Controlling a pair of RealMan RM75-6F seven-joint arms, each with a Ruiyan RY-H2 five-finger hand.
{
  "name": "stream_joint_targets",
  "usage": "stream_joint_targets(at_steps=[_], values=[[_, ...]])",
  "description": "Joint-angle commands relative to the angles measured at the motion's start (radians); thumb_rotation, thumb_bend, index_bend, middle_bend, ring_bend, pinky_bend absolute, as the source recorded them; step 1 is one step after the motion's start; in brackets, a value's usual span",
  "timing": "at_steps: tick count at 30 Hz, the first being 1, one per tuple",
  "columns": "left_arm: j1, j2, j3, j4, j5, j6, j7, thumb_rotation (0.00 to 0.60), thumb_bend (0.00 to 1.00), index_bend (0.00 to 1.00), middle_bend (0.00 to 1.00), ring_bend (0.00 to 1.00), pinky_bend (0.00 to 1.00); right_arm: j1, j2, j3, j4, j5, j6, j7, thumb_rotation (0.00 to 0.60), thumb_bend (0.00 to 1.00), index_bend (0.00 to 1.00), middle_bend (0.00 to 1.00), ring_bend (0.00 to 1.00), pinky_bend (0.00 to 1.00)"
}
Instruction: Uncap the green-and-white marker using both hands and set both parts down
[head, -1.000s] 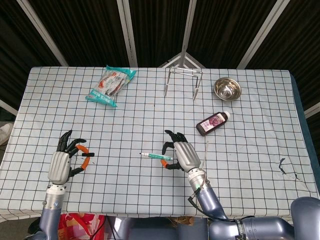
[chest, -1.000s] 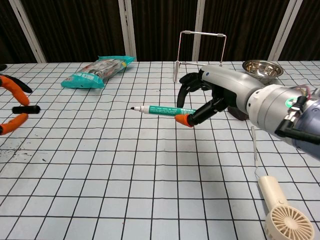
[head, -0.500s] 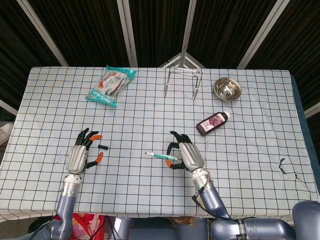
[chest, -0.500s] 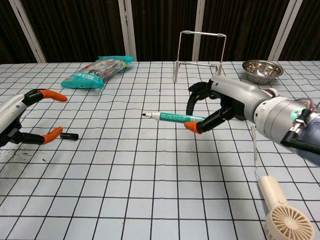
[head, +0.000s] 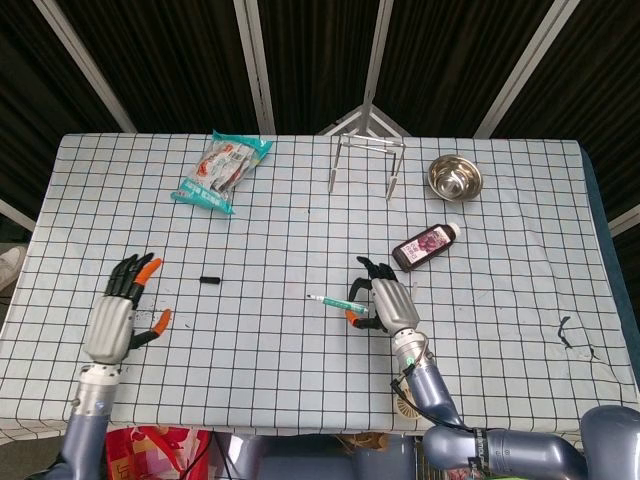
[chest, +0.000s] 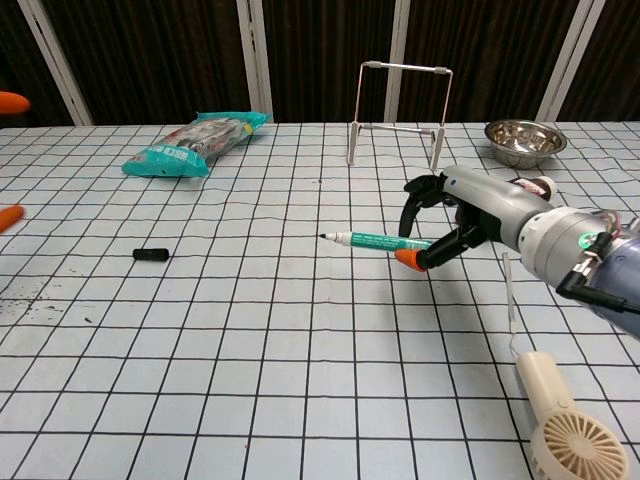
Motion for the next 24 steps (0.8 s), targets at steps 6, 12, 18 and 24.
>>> stream_joint_targets(at_steps=[6,12,18,24], values=[[0.157,0.247,0.066,-0.167,0.012,0.156,0.040,0.600,0.47,0.11,0.05,0.00,0.00,-0.006,-0.052,-0.016,0.213,0.042,-0.081,-0.012,0.600,0.45,0.67,0.09,0.13,0.04],[0.206,0.284,0.080,-0.139,0.013,0.198,-0.022,0.600,0.47,0.11,0.03,0.00,0.00,-0.020,-0.035,-0.006,0.224,0.105,-0.099,-0.054,0.600,0.34,0.38,0.09,0.06,0.00],[0.227,0.290,0.082,-0.081,0.004,0.199,-0.113,0.600,0.47,0.10,0.00,0.00,0.00,-0.050,0.026,0.015,0.116,0.142,-0.038,-0.096,0.600,0.26,0.18,0.09,0.06,0.00],[0.243,0.277,0.067,-0.028,0.004,0.220,-0.170,0.600,0.47,0.10,0.00,0.00,0.00,-0.118,0.143,0.027,-0.052,0.067,0.044,-0.044,0.600,0.26,0.17,0.08,0.06,0.00]])
